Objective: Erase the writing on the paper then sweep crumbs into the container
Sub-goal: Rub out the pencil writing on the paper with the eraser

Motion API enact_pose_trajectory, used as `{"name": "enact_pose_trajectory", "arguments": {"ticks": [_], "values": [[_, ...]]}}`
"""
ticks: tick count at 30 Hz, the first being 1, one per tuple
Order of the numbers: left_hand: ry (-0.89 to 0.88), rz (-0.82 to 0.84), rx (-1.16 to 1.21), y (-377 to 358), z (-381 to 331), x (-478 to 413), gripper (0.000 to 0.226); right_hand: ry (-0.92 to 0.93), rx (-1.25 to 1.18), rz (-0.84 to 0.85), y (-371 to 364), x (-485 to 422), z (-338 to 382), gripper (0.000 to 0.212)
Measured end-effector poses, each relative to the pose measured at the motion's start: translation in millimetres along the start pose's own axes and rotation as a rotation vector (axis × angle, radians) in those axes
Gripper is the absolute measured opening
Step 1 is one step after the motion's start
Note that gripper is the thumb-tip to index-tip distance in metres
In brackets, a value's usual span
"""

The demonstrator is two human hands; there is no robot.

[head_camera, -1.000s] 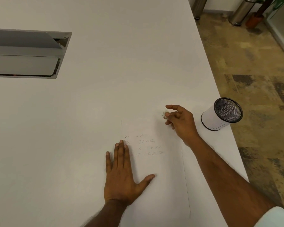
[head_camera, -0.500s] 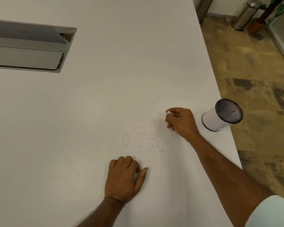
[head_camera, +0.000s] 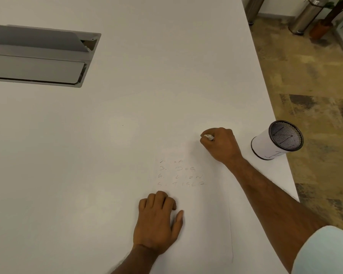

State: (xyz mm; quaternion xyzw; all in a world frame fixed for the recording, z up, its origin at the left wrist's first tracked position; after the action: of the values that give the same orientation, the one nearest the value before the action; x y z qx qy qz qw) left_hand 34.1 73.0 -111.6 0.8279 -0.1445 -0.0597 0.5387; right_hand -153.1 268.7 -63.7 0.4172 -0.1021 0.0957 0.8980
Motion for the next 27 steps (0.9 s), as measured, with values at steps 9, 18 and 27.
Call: {"name": "enact_pose_trajectory", "arguments": {"ticks": [9,18,27], "values": [[0.002,0.008,-0.004,2,0,-1,0.023,-0.015,0.056,0.017,-7,-5,1,0.016],[0.002,0.018,0.014,0,1,-2,0.022,-0.041,0.005,0.068,3,-3,-2,0.029],[-0.002,0.014,0.021,0,1,-2,0.021,-0.055,-0.202,-0.054,20,10,-13,0.013]]}}
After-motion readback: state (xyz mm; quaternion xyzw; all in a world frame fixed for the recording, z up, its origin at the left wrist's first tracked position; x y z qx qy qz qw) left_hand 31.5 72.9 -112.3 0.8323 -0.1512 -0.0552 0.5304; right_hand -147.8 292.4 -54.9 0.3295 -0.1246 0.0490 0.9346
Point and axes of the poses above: each hand's wrist, its own x-axis away from the middle knuckle, its own y-axis out of the back of the hand, z = x × y, the point moved 6 cm from there along -x, towards the middle knuckle, and after that the axes turned 12 degrees about z, right-handed, at the moved point
